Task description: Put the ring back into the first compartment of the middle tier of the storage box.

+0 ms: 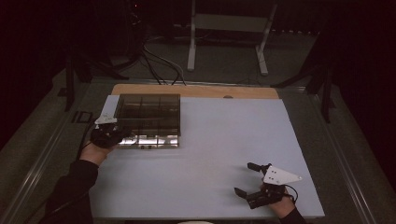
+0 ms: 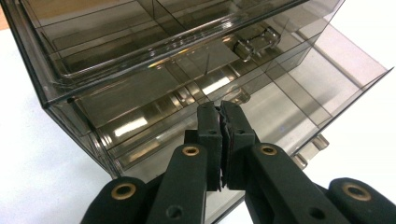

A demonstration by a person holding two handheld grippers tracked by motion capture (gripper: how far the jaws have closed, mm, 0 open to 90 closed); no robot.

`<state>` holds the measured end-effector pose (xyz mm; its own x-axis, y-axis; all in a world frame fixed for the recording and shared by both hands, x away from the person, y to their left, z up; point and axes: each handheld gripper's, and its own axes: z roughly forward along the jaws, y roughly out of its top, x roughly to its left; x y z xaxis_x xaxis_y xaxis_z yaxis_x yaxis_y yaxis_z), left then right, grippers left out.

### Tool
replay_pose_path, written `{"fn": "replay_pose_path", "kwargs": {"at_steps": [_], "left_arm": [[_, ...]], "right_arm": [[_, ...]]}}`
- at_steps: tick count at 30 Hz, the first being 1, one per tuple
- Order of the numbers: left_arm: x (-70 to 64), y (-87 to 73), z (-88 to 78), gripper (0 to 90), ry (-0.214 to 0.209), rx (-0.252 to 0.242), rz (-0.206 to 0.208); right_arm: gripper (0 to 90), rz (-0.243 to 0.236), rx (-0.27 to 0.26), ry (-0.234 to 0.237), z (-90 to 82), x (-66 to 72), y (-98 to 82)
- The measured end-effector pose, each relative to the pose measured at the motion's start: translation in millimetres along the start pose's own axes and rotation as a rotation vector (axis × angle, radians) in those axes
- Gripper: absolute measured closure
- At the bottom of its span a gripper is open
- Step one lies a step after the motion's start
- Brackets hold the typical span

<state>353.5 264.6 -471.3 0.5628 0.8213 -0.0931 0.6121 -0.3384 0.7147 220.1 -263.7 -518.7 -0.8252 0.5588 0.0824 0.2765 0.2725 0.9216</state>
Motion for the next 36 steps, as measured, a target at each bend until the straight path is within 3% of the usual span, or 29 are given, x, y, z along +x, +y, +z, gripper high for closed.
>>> {"fn": "replay_pose_path", "kwargs": {"at_steps": [9,11,17,22,26,32,36], "left_arm": [[1.1,2.0,5.5,89.5,0.024,0.011,0.004],[2.2,1.6,5.6,87.5,0.012,0.005,-0.007],[0.0,2.8,-2.0,61.5,0.049,-0.024,-0.019],[-2.1,2.1,-9.9,51.7,0.055,-0.033,-0.029],[-3.2,1.4,-14.4,48.3,0.040,-0.040,-0.029],[-6.7,1.1,-18.2,31.1,-0.005,-0.053,-0.024],[-10.2,3.0,-20.6,26.1,-0.023,-0.065,-0.022]], "right_arm": [[0.0,0.001,0.001,0.001,-0.1,-0.2,-0.1],[0.0,0.002,0.002,0.001,0.0,-0.1,-0.1],[0.0,0.002,0.002,0.000,-0.3,-0.2,0.0],[0.0,0.003,0.001,-0.001,-0.5,-0.3,0.1],[0.0,0.001,0.003,-0.001,-0.3,0.0,0.2],[0.0,0.004,0.002,-0.001,-0.1,-0.5,-0.1],[0.0,0.006,0.003,0.000,0.3,-1.3,-0.6]]}}
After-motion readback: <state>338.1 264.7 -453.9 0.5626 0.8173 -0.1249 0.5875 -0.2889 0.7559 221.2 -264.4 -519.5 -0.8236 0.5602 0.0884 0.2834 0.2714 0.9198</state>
